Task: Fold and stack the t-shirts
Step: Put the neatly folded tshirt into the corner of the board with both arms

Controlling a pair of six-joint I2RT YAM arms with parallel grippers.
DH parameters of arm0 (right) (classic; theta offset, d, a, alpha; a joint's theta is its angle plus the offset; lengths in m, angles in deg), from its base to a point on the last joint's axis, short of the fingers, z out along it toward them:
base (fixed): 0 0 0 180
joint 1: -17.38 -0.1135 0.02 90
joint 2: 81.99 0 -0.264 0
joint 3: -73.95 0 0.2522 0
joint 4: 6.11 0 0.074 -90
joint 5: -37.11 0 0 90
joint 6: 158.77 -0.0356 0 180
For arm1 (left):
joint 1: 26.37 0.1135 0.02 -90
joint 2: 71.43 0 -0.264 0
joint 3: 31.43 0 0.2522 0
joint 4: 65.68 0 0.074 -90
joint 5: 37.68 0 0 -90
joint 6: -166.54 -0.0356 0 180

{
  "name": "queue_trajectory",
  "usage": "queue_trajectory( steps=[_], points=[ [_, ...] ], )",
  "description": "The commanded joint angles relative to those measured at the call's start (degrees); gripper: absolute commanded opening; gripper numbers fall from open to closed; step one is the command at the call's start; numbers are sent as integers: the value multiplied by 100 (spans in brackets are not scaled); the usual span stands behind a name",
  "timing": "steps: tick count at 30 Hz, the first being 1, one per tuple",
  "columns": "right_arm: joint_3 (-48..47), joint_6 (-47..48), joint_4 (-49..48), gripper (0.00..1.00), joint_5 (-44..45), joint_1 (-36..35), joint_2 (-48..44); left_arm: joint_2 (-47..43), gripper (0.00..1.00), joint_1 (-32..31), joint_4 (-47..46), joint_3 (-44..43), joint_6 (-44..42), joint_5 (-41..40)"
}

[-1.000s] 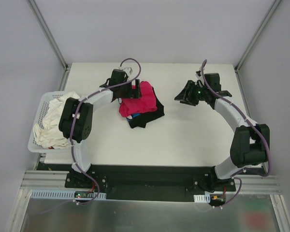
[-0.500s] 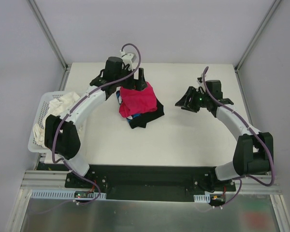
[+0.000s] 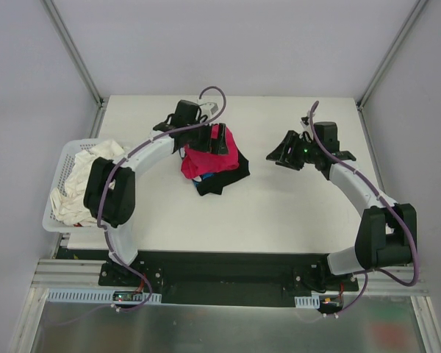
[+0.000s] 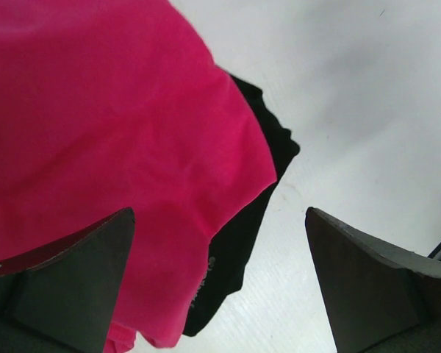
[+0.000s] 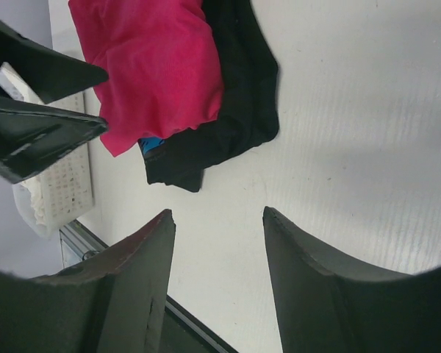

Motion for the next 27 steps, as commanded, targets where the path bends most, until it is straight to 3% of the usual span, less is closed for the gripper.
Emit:
queue_trajectory(
  steps=[1, 13, 27],
  points=[
    [-297, -16, -132, 54, -85, 60, -17, 354, 99, -8, 69, -40, 7, 402],
    [-544, -104, -132, 55, -235, 95, 150, 1048, 99, 10, 244, -119, 95, 455],
    [-306, -183, -18, 56, -252, 578, -807, 1602, 99, 388, 456, -707, 438, 139]
  ],
)
